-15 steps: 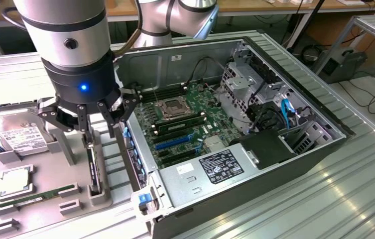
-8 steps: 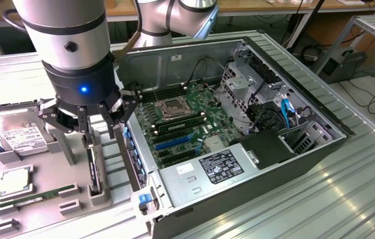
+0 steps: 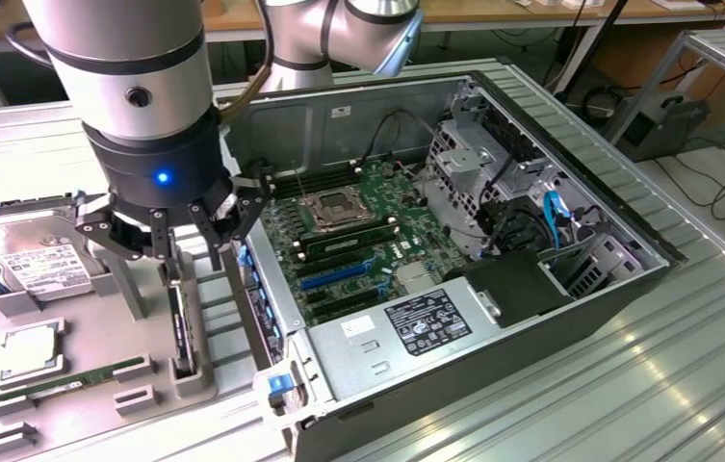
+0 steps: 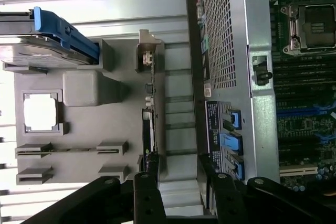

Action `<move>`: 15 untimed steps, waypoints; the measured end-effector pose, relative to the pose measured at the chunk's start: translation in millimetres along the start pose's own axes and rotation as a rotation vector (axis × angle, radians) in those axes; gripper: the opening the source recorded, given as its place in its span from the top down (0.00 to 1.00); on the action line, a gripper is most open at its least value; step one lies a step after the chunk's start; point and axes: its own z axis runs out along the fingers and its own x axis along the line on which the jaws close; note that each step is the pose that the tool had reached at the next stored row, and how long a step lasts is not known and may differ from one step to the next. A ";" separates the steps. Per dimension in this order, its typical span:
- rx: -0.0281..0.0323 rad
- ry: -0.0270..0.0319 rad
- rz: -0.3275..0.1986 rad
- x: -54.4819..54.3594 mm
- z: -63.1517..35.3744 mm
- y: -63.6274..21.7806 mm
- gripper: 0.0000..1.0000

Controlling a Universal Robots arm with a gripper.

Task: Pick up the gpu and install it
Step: 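Pick up the gpu and move the gpu toward the slot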

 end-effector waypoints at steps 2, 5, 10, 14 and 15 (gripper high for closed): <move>-0.0002 0.0001 0.000 0.6 1.3 0.1 0.58; 0.0000 0.0000 0.000 1.2 2.7 0.5 0.58; 0.0000 0.0000 0.000 3.2 5.5 2.3 0.58; 0.0000 0.0001 0.000 5.7 7.4 3.9 0.58; 0.0000 0.0000 0.000 6.3 7.9 4.3 0.58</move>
